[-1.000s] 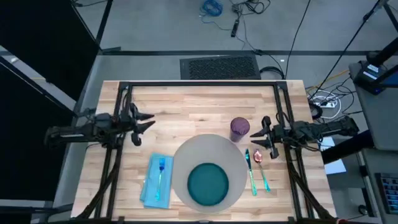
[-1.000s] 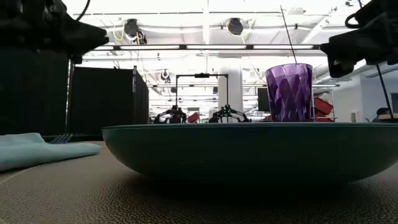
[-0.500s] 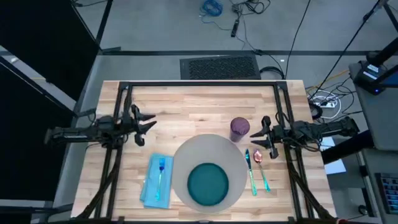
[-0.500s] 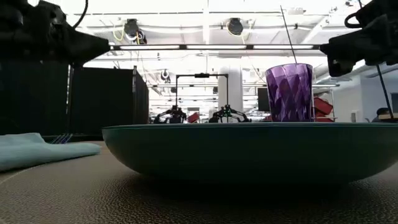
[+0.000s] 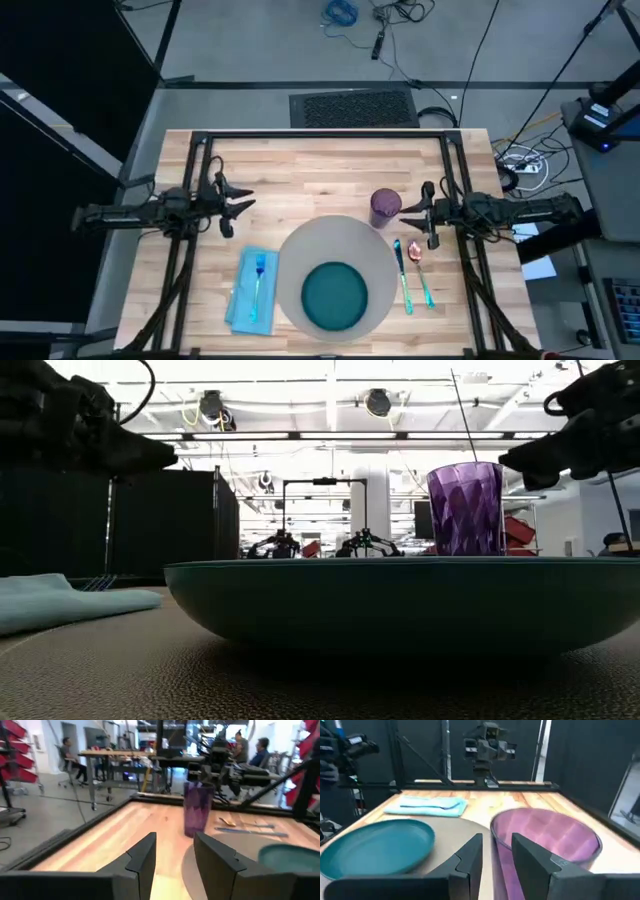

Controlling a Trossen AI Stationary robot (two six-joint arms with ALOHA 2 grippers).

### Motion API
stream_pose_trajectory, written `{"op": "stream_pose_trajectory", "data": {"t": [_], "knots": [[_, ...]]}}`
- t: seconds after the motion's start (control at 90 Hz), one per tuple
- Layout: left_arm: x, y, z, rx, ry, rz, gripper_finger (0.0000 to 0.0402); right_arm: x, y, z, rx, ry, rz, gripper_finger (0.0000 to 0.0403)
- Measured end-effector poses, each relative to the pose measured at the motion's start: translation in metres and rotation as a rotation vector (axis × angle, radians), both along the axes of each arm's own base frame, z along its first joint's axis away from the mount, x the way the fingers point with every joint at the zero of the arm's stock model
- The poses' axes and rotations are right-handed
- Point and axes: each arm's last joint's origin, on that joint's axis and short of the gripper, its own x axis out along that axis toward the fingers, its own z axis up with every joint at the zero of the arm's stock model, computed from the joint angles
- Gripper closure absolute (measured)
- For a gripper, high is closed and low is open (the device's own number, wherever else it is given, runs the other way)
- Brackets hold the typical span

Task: Set table place
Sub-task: Return to Home Position

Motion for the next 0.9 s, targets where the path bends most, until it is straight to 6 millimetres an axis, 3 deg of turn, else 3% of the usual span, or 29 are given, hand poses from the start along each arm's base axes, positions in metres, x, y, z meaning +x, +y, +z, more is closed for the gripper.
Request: {"op": "stream_pose_trajectory", "data": {"t": [0.9], "knots": [[-0.0001, -0.0001, -0.0046, -0.005, 0.048, -0.002, 0.0285, 0.0014, 0.0001, -0.001, 0.014, 0.015, -0.002, 0.0314]]}}
